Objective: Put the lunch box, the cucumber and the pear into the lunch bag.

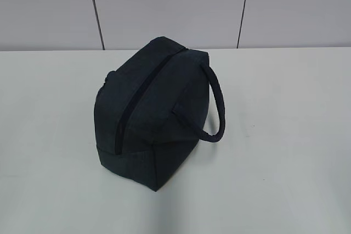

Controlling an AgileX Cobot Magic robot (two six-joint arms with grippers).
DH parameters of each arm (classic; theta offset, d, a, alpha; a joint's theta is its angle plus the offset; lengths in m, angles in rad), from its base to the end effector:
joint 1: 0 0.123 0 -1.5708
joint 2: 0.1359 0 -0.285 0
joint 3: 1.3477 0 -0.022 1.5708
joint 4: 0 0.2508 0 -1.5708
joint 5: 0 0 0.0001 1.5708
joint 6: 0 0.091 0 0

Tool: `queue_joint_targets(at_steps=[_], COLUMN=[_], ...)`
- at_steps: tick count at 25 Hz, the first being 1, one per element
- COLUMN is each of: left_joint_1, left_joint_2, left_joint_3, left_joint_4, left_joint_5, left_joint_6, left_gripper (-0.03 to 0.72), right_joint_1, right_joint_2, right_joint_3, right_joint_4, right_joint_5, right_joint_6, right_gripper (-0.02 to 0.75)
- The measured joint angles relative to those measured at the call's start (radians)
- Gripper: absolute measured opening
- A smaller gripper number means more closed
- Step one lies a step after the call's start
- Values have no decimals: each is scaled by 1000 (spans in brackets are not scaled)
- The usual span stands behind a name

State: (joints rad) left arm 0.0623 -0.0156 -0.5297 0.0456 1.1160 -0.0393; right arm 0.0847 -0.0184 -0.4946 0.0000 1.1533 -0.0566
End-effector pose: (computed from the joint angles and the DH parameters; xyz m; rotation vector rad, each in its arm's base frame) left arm -0.0134 0.0029 0.2809 -0.1092 2.0513 0.0688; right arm -0.0111 -0.0009 0.2683 -0.1499 2.1186 0.0166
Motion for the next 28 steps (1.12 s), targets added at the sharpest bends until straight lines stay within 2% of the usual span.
queue_joint_targets(at_steps=[12,28], left_joint_1=[-42,-47], left_joint_2=[0,0], left_joint_3=[0,0], left_joint_4=[0,0], left_joint_5=[0,0], left_joint_6=[0,0], left_gripper=[269,254], right_joint_1=[0,0], right_joint_2=[0,0], right_joint_3=[0,0], right_joint_4=[0,0], right_joint_5=[0,0], right_joint_6=[0,0], right_gripper=[404,404])
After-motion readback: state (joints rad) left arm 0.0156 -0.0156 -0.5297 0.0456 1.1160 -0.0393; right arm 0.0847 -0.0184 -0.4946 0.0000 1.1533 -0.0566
